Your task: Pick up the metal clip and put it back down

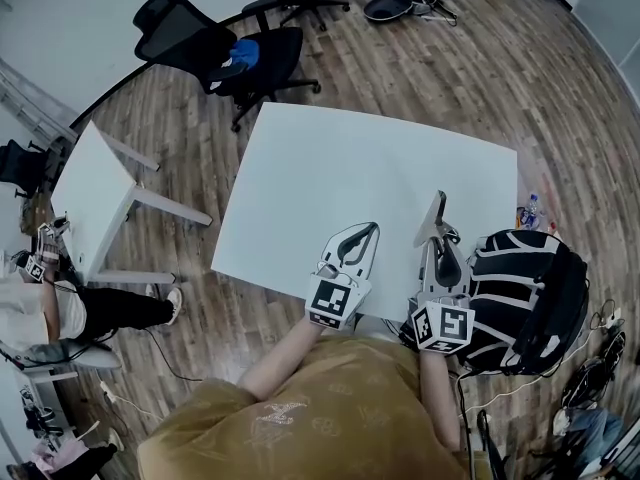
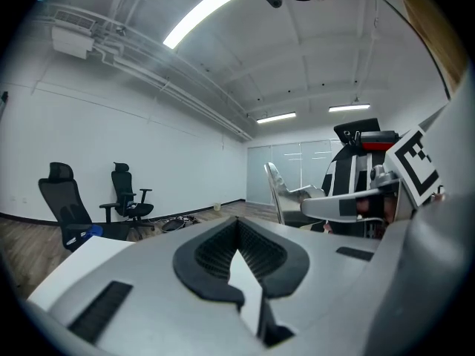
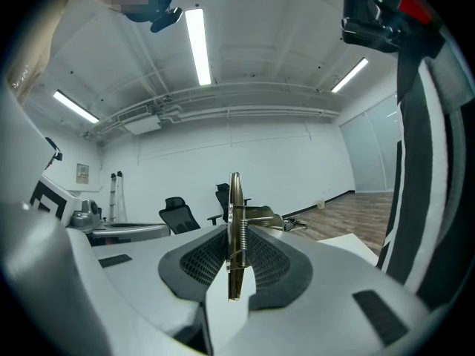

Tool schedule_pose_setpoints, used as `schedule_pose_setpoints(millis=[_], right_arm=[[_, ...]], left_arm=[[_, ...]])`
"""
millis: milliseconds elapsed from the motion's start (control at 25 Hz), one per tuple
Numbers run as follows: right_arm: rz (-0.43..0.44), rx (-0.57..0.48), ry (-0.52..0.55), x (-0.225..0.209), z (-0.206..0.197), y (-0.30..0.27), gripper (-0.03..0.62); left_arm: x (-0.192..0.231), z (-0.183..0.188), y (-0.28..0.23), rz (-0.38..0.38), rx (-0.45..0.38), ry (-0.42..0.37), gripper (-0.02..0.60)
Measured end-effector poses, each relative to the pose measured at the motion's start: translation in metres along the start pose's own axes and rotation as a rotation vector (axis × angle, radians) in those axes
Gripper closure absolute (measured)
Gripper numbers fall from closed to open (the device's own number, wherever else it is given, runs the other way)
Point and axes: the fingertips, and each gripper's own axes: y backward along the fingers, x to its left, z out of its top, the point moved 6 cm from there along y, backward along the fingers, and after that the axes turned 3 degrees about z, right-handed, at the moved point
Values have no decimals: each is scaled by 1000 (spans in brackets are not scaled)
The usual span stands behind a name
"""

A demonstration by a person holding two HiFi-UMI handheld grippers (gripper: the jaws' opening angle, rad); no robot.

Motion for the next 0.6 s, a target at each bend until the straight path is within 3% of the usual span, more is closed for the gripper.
schedule_pose_setpoints(millis=[600], right_arm=[[4, 114, -100, -10, -39, -7, 519]], left_arm=[[4, -37, -7, 19, 93, 36, 580]])
